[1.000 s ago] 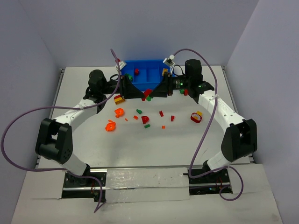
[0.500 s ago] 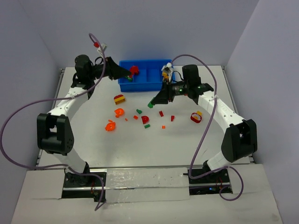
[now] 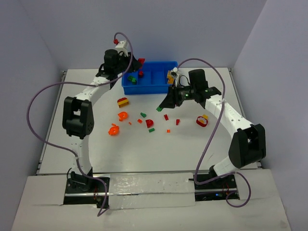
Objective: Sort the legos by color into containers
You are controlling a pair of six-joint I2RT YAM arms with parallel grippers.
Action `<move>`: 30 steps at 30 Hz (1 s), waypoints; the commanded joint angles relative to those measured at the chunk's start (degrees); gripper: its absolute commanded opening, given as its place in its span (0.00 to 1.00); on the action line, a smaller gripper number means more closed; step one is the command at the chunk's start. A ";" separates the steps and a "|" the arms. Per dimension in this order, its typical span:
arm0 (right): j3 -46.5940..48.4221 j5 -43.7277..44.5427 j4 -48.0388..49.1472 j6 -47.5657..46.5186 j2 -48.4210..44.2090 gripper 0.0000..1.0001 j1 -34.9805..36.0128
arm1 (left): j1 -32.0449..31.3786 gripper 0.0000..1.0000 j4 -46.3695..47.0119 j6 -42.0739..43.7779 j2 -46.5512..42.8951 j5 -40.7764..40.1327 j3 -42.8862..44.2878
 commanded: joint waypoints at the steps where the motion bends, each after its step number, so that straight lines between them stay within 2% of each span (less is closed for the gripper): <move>1: 2.96 3.45 -0.18 -1.13 -1.86 0.00 -1.04 | -1.34 0.00 -0.42 5.76 5.33 -11.36 8.75; 9: 3.12 3.83 -0.09 -2.72 -1.05 0.00 -1.80 | -2.76 0.00 -0.74 7.40 15.84 -15.49 18.39; 18: 3.61 4.18 0.47 -2.36 0.07 0.00 -2.69 | -4.50 0.05 0.66 8.73 20.70 -15.84 20.14; 23: 4.17 4.73 0.53 -2.11 0.43 0.00 -2.83 | -4.50 0.16 0.03 8.83 23.27 -17.04 22.73; 30: 5.99 8.78 1.85 0.21 1.67 0.00 -2.79 | -4.50 0.39 -0.17 8.38 24.63 -18.91 24.51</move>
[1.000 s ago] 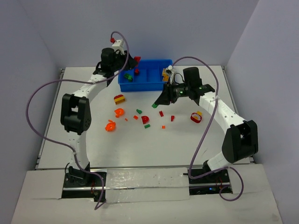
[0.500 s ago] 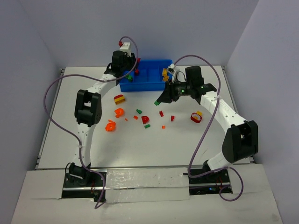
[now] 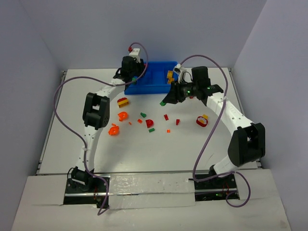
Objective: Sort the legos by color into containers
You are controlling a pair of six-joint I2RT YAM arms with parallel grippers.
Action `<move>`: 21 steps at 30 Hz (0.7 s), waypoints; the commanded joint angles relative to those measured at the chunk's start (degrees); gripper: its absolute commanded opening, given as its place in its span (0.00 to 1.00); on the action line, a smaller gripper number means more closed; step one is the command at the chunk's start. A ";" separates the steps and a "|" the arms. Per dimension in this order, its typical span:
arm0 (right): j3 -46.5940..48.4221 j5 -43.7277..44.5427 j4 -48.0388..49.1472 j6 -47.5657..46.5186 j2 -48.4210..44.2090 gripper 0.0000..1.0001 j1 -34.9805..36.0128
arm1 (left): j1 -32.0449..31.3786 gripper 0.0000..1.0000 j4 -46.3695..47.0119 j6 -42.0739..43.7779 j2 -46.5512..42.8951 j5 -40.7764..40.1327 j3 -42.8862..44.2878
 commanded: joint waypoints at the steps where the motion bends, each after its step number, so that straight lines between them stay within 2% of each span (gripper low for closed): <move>1: 4.18 3.92 2.47 2.04 0.82 0.00 -0.46 | -0.05 0.42 1.13 0.10 0.49 -2.70 4.20; 7: 5.57 9.51 8.34 6.04 1.21 0.00 -0.49 | 0.04 0.65 -0.41 0.66 0.09 -2.21 4.74; 10: 6.84 11.82 11.75 8.53 1.91 0.00 -0.50 | 0.20 0.71 -0.82 0.09 -0.40 0.20 5.37; 12: 7.99 13.72 13.77 10.32 2.58 0.00 -0.41 | 0.49 0.81 -0.97 -1.13 -0.91 1.67 5.86; 16: 9.59 18.76 18.02 13.39 4.36 0.00 0.02 | 1.60 0.83 -1.29 -3.96 -3.73 2.76 7.80; 21: 16.94 32.21 22.29 15.96 11.98 0.00 3.96 | 8.15 0.91 -1.83 -10.91 -15.95 8.95 3.64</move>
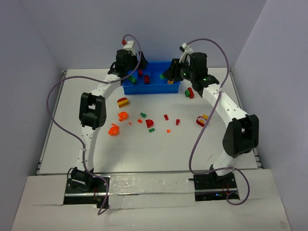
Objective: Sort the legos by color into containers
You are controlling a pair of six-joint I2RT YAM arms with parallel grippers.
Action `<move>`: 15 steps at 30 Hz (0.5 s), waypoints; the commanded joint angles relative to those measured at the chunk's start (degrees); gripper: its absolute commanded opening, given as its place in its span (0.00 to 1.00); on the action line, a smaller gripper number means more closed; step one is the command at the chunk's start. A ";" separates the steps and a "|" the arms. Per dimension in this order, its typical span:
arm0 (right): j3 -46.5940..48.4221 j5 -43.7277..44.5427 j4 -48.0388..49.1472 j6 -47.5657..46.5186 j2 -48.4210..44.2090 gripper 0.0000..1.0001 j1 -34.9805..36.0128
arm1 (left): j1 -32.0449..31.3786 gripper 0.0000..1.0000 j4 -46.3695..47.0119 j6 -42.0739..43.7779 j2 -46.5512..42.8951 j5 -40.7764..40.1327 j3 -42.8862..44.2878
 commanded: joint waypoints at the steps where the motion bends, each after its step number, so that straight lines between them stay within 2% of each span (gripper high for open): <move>1: 8.31 12.52 8.12 2.58 7.27 0.00 4.28 | 7.37 0.92 0.79 -6.17 -16.25 6.28 -2.19; 7: 19.40 20.95 15.76 -0.20 20.33 0.00 11.66 | 15.24 0.99 -3.58 -3.20 -34.26 9.89 -17.25; 11: 23.50 26.96 25.34 -1.60 28.83 0.00 15.02 | 22.30 0.99 -8.74 -3.14 -42.47 13.90 -28.61; 15: 28.90 26.60 30.86 -2.33 36.89 0.00 16.86 | 26.76 0.99 -8.67 -4.37 -48.65 17.22 -35.96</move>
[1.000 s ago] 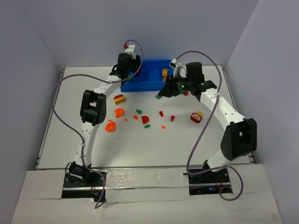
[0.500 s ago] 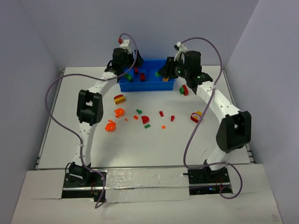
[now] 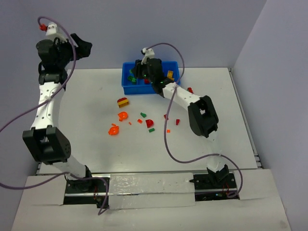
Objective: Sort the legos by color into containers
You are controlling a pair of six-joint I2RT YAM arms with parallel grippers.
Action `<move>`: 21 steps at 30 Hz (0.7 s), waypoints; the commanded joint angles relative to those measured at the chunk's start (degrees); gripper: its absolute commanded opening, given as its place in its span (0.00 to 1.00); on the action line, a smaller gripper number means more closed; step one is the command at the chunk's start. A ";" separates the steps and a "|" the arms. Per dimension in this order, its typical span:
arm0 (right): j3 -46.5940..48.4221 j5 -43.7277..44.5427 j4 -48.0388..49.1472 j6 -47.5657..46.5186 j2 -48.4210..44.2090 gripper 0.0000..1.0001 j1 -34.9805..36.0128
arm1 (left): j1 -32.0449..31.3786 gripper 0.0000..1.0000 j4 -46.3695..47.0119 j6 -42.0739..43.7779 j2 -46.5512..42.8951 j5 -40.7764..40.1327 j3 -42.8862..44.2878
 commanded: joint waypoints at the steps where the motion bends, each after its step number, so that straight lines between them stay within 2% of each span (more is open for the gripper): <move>1: 10.50 4.90 9.33 -1.91 8.44 0.00 1.49 | 2.85 0.99 -4.94 -1.70 -2.94 6.82 -8.21; 5: 20.32 7.29 8.00 -1.41 16.81 0.00 2.28 | 4.36 0.99 -4.89 -3.03 -5.88 8.41 -12.75; 11: 22.87 9.04 12.71 -3.33 21.76 0.02 2.70 | 4.85 0.99 -5.34 -3.67 -6.45 9.79 -13.41; 13: 23.44 9.64 14.56 -4.34 22.89 0.11 2.74 | 5.03 0.99 -5.48 -3.90 -6.32 10.37 -13.46; 14: 23.47 9.99 15.27 -4.36 23.43 0.12 2.75 | 5.03 0.99 -5.48 -4.07 -6.31 10.38 -13.63; 20: 26.37 11.90 20.37 -6.34 26.70 0.59 2.77 | 5.09 0.99 -5.68 -4.22 -6.29 10.64 -14.07; 21: 27.41 12.15 20.42 -6.55 27.14 0.64 2.81 | 5.03 0.99 -5.79 -4.16 -6.23 10.62 -14.05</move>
